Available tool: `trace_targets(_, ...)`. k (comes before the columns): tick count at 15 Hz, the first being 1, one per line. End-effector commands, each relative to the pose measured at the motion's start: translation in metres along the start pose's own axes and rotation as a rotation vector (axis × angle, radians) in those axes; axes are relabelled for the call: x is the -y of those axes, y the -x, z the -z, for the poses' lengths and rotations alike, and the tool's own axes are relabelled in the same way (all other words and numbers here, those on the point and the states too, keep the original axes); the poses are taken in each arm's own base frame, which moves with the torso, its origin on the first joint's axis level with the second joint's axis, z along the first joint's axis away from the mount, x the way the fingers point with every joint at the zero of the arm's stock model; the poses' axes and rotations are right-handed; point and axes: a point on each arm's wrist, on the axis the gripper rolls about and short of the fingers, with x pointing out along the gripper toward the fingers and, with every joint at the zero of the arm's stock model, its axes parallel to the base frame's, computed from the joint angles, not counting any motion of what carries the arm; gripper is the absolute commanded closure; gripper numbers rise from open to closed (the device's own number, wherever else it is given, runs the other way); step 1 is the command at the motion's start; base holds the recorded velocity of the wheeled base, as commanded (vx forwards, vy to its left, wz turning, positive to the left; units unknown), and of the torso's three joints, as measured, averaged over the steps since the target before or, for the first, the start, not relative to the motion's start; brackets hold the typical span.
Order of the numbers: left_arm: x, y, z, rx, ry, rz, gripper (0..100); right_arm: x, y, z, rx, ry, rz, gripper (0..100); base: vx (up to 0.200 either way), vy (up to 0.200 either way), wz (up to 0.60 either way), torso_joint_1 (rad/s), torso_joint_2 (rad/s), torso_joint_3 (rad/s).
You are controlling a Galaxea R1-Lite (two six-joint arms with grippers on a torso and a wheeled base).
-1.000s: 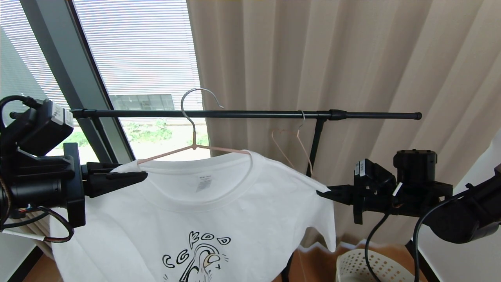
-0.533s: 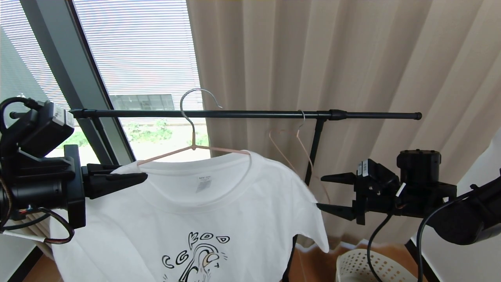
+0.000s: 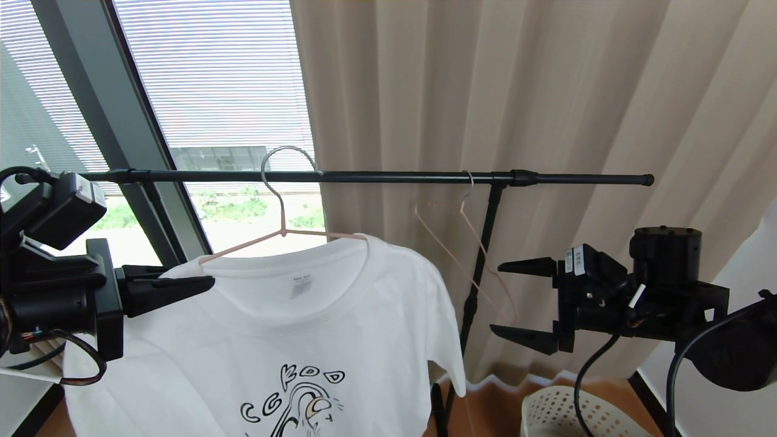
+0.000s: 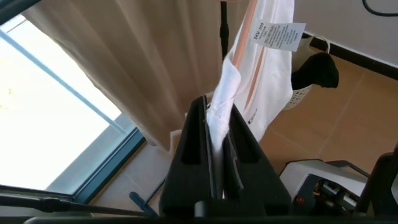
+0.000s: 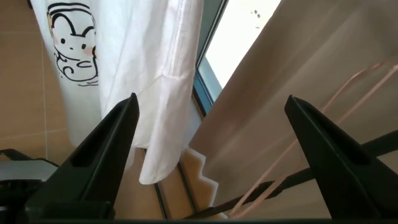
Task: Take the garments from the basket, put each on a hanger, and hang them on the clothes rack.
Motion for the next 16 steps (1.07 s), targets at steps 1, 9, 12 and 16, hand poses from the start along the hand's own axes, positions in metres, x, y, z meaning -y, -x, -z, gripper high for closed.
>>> trace_targets(1,-0.002,-0.001,0.005,-0.015,0.028,-0.005,100,-0.008,0.004,-0.014,0.024,0.035,-0.004,0,0.0,0.0,0.0,0.0,0.0,0.0)
trace_targets(9,-0.013,-0.015,0.016,-0.095,0.199,-0.058,100,-0.02,-0.004,-0.044,0.022,-0.103,0.089,0,0.0,0.0,0.0,0.0,0.0,0.0)
trace_targets(12,-0.018,-0.025,0.026,-0.165,0.23,-0.096,100,-0.015,-0.006,-0.046,0.016,-0.129,0.126,0,0.0,0.0,0.0,0.0,0.0,0.0)
trace_targets(16,-0.03,-0.037,0.03,-0.181,0.278,-0.158,100,-0.016,-0.008,-0.046,0.008,-0.137,0.134,0,0.0,0.0,0.0,0.0,0.0,0.0)
